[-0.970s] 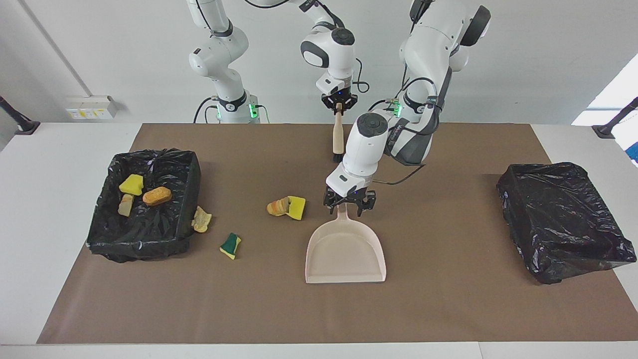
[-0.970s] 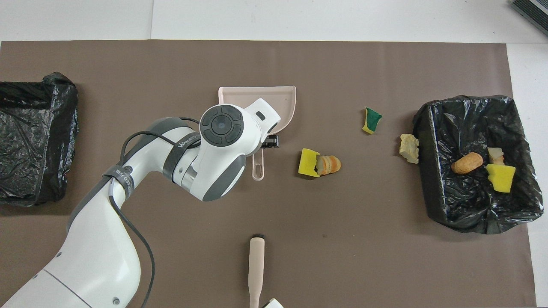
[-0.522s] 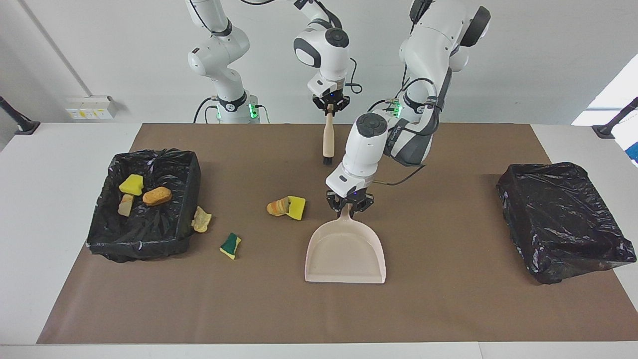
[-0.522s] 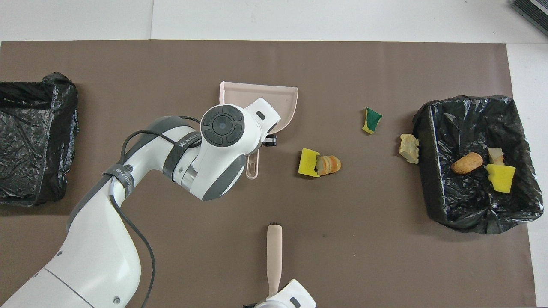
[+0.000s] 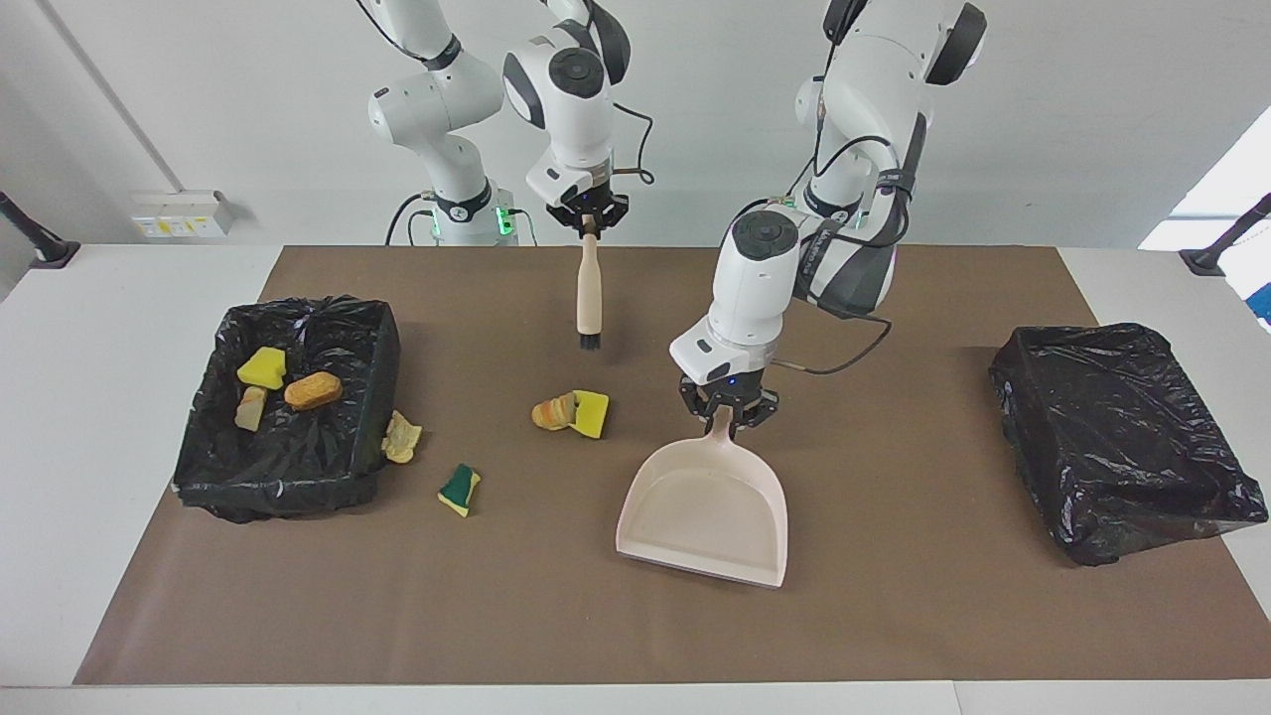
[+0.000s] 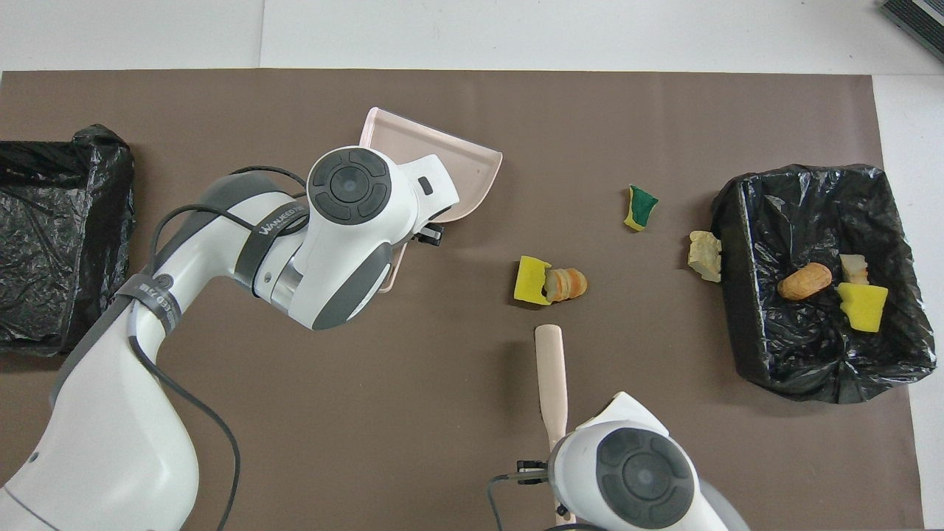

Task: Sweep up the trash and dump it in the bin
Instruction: 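Sweep the items near the bin toward the dustpan with the right gripper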

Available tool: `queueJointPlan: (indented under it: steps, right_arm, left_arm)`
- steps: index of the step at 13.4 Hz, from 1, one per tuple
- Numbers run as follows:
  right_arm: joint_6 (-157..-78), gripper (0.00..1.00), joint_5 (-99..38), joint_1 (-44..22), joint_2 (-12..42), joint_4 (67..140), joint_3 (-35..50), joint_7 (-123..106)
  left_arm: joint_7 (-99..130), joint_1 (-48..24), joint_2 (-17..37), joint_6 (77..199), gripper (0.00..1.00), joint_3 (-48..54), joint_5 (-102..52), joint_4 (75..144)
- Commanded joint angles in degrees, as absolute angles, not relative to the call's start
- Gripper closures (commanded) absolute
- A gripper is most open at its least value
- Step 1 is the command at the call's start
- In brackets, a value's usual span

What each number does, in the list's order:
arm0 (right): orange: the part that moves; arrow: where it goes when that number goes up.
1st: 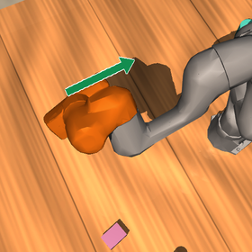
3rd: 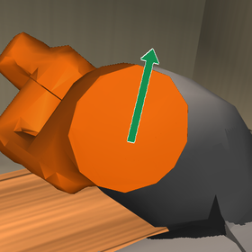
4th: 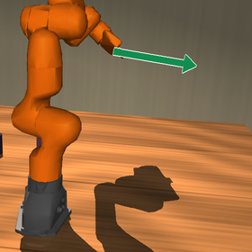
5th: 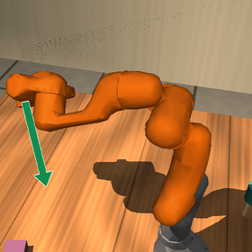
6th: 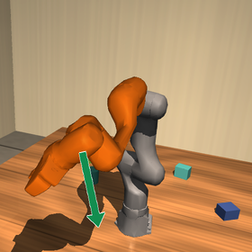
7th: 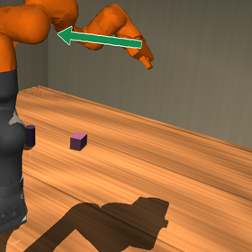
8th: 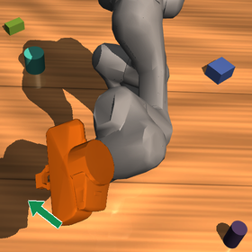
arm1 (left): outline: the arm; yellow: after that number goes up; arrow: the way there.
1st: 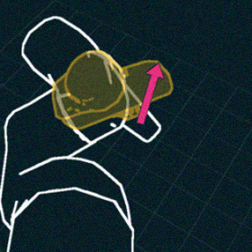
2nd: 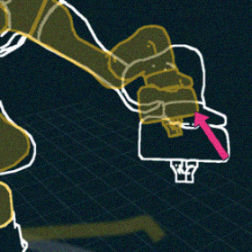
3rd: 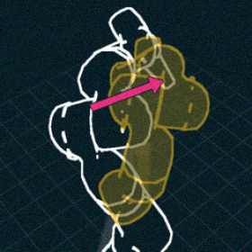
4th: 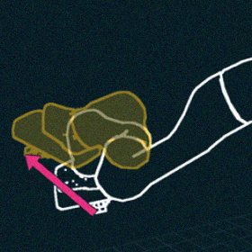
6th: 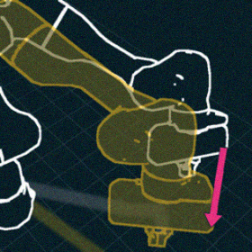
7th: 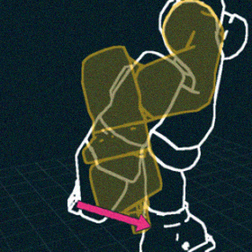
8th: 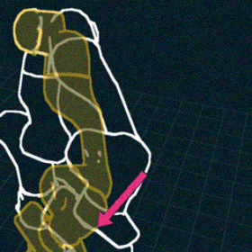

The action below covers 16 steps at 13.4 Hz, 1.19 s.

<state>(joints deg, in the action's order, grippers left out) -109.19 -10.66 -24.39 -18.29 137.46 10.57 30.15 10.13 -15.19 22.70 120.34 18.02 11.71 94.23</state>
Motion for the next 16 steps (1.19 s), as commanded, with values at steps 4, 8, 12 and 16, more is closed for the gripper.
queueJointPlan:
  steps: [4, 8, 12, 16]
  right_arm:
    - [-111.26, 1.0, 0.76, -6.27, -12.5, 133.78, 11.16, 13.38]
    - [-118.98, 1.0, 9.3, 2.62, -9.33, 133.68, 11.16, 7.91]
    - [-125.76, 1.0, 12.74, 8.25, -4.23, 134.65, 11.16, 7.65]
    - [-123.67, 1.0, 7.5, 6.43, -3.96, 134.3, 11.69, 7.65]
  left_arm:
    - [-9.62, -14.51, 17.58, 108.82, 1.0, 18.02, 12.57, 95.71]
    - [-28.61, -13.8, 15.91, 106.87, 1.0, 18.11, 12.57, 98.0]
    - [-40.6, -13.62, 12.23, 107.31, 1.0, 18.11, 12.57, 104.65]
    - [-40.87, -14.33, 9.58, 108.02, 1.0, 20.03, 12.39, 109.95]
